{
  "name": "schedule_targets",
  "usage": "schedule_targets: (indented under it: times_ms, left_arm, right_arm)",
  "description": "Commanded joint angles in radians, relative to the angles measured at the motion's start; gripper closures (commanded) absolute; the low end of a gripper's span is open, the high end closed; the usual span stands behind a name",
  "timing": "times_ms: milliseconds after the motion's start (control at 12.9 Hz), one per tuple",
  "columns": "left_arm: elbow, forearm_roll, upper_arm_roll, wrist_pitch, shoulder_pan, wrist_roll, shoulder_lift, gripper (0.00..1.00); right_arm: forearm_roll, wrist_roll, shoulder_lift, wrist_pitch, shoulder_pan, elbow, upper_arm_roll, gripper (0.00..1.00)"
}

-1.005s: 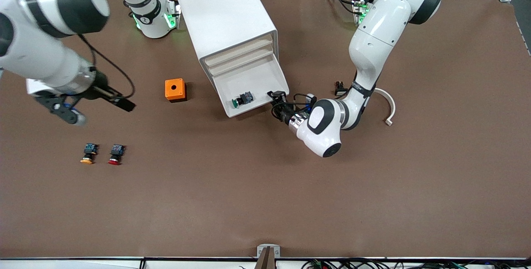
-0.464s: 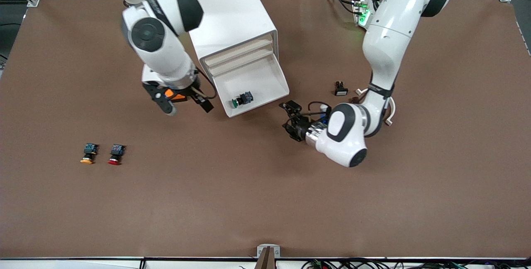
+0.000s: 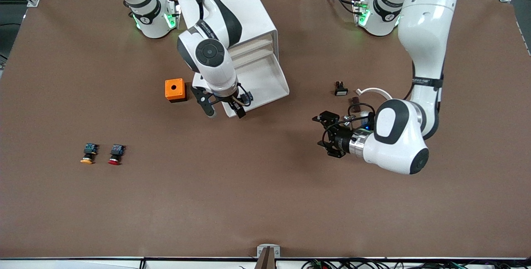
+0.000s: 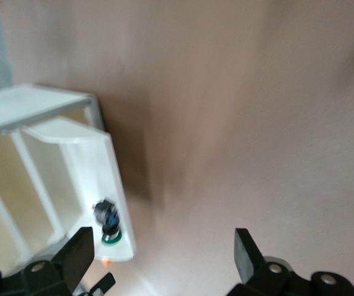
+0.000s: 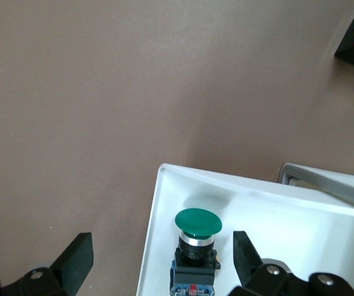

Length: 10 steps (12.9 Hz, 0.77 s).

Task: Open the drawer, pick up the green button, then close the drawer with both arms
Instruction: 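Grasp the green button in the drawer with the right gripper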

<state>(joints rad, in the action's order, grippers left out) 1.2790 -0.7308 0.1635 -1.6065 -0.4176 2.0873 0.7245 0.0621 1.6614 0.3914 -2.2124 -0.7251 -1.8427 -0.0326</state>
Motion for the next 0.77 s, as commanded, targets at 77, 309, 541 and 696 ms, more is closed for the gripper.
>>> schedule_targets:
  times_ms: [77, 309, 541, 696]
  left_arm:
    - [0.028, 0.154, -0.001, 0.003, 0.016, -0.056, -0.077, 0.00]
    - [0.034, 0.159, 0.002, 0.077, 0.020, -0.104, -0.111, 0.00]
    - [0.031, 0.162, 0.007, 0.076, 0.020, -0.110, -0.140, 0.00]
    - [0.026, 0.163, 0.019, 0.077, 0.022, -0.107, -0.146, 0.00]
  right_arm:
    - [-0.001, 0.089, 0.023, 0.003, -0.042, 0.013, -0.013, 0.00]
    - [-0.001, 0.149, 0.036, 0.004, -0.077, 0.013, -0.013, 0.00]
    - [-0.001, 0.164, 0.056, 0.005, -0.102, 0.013, -0.013, 0.00]
    - [-0.002, 0.164, 0.070, 0.002, -0.112, 0.013, -0.013, 0.00]
